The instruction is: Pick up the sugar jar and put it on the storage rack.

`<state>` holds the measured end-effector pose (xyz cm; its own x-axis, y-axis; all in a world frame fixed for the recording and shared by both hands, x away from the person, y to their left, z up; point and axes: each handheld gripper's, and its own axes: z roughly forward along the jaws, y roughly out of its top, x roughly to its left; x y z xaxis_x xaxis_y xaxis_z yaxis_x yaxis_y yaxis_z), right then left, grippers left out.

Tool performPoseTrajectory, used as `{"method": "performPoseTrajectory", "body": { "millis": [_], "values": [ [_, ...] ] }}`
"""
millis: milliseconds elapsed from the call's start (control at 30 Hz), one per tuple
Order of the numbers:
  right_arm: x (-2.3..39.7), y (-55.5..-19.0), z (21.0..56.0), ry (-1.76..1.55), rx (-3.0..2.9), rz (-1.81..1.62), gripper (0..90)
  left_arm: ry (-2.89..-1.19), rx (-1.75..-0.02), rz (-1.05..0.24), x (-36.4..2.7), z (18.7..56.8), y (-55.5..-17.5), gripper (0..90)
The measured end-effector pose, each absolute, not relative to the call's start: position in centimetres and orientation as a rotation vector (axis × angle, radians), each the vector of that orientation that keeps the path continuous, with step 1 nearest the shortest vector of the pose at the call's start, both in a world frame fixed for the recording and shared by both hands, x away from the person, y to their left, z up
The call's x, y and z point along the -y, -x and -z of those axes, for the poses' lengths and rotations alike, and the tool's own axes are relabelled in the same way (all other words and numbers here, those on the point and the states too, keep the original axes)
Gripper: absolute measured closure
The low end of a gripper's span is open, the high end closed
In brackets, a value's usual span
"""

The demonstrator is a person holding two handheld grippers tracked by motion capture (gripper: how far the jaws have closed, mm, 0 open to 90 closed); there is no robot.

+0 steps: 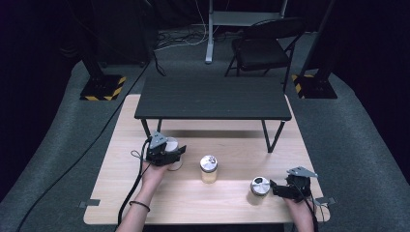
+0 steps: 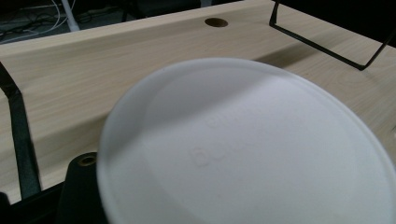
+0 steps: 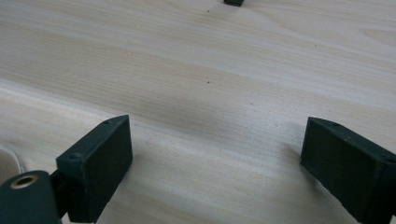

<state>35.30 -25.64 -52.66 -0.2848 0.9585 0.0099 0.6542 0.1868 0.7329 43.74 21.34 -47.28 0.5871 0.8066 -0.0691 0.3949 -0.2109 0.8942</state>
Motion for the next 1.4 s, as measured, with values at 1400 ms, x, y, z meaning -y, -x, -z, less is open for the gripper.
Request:
{"method": "performPoseTrajectory", "body": {
  "millis": [1400],
  "values": [
    [25.6,-35.3,52.7,-1.505,-2.013,-0.881,8.0,-1.842,-0.932,-0.55,-21.9,43.7,-41.3,35.5]
  ]
}}
